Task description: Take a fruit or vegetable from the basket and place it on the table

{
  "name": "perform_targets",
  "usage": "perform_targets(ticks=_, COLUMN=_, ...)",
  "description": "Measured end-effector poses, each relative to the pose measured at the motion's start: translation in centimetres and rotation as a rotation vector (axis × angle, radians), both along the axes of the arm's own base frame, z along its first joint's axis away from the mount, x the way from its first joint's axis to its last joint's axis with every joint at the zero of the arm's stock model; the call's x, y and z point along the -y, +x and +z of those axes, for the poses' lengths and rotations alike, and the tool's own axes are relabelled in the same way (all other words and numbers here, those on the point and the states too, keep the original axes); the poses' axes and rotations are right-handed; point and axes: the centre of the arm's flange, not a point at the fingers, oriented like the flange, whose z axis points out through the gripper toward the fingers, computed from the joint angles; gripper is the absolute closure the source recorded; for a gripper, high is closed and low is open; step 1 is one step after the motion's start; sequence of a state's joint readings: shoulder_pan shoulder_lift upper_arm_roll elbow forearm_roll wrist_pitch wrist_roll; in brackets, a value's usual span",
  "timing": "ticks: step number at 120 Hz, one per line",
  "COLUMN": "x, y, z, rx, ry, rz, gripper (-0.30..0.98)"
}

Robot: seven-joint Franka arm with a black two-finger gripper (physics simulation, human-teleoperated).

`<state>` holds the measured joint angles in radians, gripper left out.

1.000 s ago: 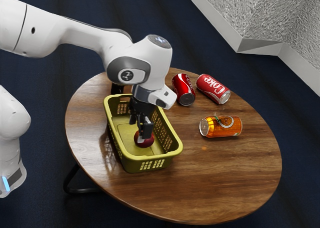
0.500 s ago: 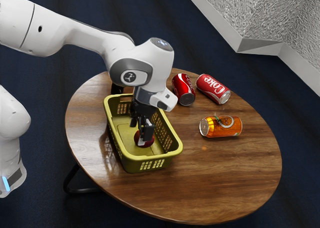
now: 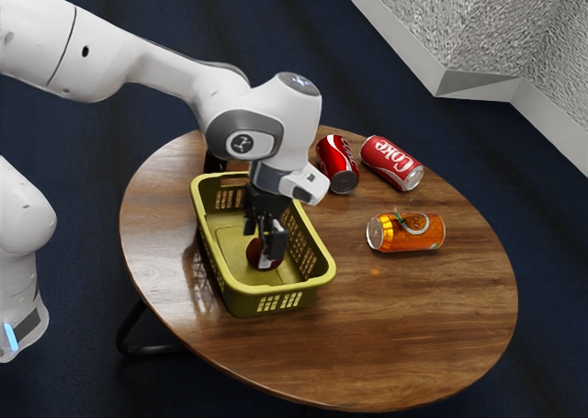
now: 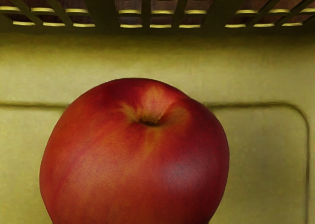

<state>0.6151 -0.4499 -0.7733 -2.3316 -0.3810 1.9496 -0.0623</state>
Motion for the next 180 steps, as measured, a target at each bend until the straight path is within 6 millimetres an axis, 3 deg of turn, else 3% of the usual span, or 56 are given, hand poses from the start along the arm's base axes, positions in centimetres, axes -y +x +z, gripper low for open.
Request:
perform_targets(ticks=118, x=-1.1, y=1.4, z=-2.0, rx=-0.012, ry=-0.023, rz=0.016, gripper=0.03)
perform_targets(ticks=180, x=-1.3, y=1.6, z=-2.4, rx=-0.015, ry=0.007, rz=0.003, gripper=0.14)
